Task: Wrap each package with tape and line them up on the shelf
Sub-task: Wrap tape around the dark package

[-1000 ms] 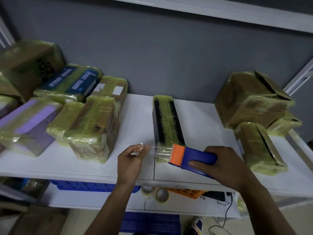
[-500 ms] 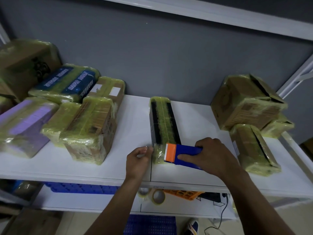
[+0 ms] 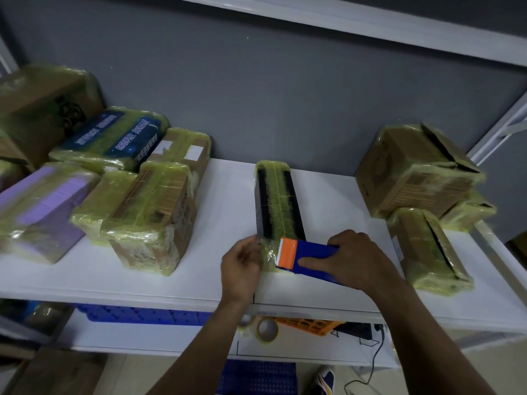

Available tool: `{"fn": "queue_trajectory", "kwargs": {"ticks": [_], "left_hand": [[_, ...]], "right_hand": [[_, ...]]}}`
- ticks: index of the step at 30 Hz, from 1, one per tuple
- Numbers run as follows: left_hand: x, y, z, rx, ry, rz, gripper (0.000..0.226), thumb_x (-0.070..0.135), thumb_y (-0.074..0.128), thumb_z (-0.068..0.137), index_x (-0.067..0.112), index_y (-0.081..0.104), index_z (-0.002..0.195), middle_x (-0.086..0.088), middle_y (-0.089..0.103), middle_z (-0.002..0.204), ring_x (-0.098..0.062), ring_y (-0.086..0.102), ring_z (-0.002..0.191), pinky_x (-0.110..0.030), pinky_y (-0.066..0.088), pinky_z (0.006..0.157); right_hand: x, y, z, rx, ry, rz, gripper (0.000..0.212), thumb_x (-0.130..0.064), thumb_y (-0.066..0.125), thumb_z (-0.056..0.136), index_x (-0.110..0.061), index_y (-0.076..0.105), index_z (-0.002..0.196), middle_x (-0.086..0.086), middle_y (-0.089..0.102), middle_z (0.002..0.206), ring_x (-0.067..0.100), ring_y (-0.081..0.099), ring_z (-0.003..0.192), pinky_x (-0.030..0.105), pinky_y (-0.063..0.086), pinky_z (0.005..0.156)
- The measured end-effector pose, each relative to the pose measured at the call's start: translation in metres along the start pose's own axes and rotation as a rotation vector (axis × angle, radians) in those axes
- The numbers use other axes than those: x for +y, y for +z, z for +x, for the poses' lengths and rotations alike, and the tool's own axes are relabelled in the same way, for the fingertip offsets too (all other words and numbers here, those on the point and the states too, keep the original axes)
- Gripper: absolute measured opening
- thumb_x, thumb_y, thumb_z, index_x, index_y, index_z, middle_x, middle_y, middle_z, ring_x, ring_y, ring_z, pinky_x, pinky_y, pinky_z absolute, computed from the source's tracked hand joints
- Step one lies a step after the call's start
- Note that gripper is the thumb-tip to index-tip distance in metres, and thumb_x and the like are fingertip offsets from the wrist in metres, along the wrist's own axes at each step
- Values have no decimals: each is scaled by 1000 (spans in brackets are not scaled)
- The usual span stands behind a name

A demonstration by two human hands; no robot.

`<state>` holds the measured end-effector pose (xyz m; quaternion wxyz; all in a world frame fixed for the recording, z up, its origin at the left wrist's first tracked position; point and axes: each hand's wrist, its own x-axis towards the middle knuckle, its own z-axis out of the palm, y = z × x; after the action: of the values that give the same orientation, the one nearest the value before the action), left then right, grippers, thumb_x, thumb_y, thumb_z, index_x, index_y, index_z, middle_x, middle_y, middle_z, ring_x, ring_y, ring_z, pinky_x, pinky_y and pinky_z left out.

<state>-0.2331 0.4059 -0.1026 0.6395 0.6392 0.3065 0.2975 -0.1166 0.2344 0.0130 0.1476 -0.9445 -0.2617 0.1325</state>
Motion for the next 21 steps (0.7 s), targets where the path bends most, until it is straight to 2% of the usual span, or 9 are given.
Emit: {"fn": "queue_trajectory", "kwargs": {"ticks": [2, 4, 7, 10, 12, 15, 16, 19, 21], "left_hand": [[-5, 5, -12, -94, 8, -71, 29, 10, 53, 105, 23, 65, 127, 13, 71, 117, 3, 65, 110, -9, 51, 83], [-9, 6, -17, -146, 8, -83, 34, 13, 47, 107, 19, 58, 138, 12, 66, 126, 10, 60, 113, -4, 46, 83], [-10, -3, -9, -215, -11, -44, 36, 30, 48, 107, 33, 51, 142, 14, 60, 137, 17, 54, 117, -2, 44, 85], [-9, -18, 0, -381, 97, -30, 50, 28, 54, 102, 40, 42, 149, 15, 46, 151, 9, 45, 134, -9, 47, 94], [-10, -26, 10, -481, 220, 45, 49, 16, 62, 98, 26, 52, 144, 4, 39, 159, 1, 40, 142, -15, 42, 106], [-8, -35, 28, -577, 317, 102, 47, -4, 66, 92, 11, 61, 136, -5, 37, 160, -8, 44, 142, -28, 44, 111], [-7, -36, 33, -585, 361, 129, 46, -4, 68, 90, 11, 64, 134, -3, 39, 160, -11, 45, 142, -33, 45, 111], [-1, -38, 40, -551, 524, 264, 43, 21, 80, 84, 19, 71, 127, 9, 49, 153, -10, 52, 136, -38, 48, 110], [2, -37, 41, -541, 532, 269, 40, 28, 78, 84, 18, 74, 122, 9, 57, 146, -9, 56, 131, -41, 51, 107]], "right_hand": [[1, 1, 0, -5, -6, 4, 66, -83, 73, 65, -28, 56, 97, -19, 52, 80, 2, 58, 72, 15, 41, 57], [3, 1, -1, -9, -7, 18, 65, -83, 72, 65, -29, 57, 98, -19, 52, 81, 2, 59, 73, 15, 41, 57], [5, 2, -2, -12, -7, 29, 65, -84, 71, 64, -29, 58, 96, -19, 54, 83, 3, 61, 75, 14, 42, 58], [5, 2, -3, -2, -12, 46, 63, -85, 71, 61, -30, 59, 89, -17, 57, 83, 2, 61, 74, 14, 41, 57], [5, 0, -3, -2, -10, 45, 64, -85, 71, 61, -29, 59, 89, -17, 56, 82, 2, 61, 74, 15, 41, 57], [5, 0, -4, -12, -14, 44, 61, -84, 72, 63, -30, 59, 89, -18, 56, 81, 1, 61, 73, 13, 40, 56], [5, 1, -5, -11, -17, 48, 60, -83, 72, 63, -30, 59, 88, -18, 57, 81, 1, 61, 73, 13, 40, 56], [5, 0, -6, -3, -28, 59, 59, -83, 71, 63, -31, 59, 86, -17, 59, 81, 1, 62, 73, 12, 39, 56], [5, -1, -8, -1, -34, 73, 60, -84, 70, 61, -31, 58, 85, -16, 61, 80, 1, 64, 73, 12, 41, 57]]}}
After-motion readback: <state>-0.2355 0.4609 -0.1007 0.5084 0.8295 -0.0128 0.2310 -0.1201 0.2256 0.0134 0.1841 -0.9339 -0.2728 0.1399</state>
